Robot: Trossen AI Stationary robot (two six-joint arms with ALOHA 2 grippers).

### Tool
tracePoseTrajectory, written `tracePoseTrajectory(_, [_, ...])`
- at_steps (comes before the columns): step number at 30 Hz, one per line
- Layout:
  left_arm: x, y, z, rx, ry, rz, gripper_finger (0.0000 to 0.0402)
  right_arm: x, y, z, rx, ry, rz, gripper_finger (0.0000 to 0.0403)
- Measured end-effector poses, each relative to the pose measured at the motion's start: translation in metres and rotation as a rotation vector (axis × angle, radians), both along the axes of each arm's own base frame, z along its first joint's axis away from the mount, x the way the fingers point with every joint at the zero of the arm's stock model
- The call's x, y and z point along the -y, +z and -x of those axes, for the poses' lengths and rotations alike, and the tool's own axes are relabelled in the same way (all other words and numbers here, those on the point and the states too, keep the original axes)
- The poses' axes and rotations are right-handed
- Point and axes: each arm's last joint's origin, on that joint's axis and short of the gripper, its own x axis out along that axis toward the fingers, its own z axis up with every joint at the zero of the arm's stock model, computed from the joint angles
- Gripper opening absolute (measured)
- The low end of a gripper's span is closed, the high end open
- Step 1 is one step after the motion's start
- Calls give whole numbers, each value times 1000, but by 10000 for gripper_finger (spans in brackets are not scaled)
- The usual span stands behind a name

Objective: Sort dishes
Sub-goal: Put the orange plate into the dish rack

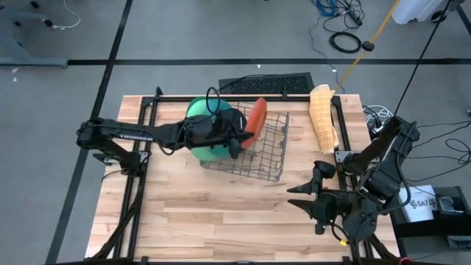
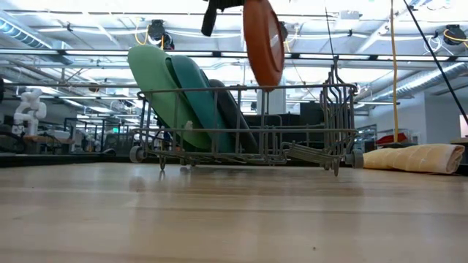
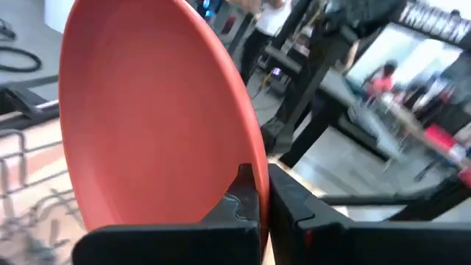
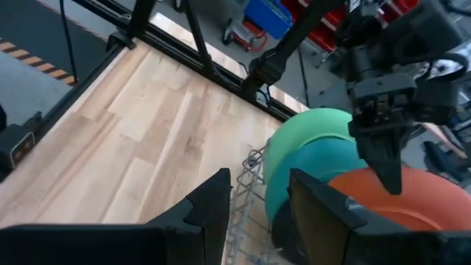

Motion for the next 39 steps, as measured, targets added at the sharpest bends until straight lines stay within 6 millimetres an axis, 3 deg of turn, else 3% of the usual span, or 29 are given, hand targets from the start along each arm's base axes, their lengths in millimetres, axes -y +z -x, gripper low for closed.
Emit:
tracePoseTrajectory(5, [-5,-17,-3,1,109,30,0,-4,-12,3,0,-12,61,132])
tracePoseTrajectory(16, [-8,-67,-37,-57,171,119,0,-4,-13,3,-5,-8,79,131])
tracePoseTrajectory(39, [-4,-75,-39,-87,205,129,0,-4,-13,4,-10,-4,78,132])
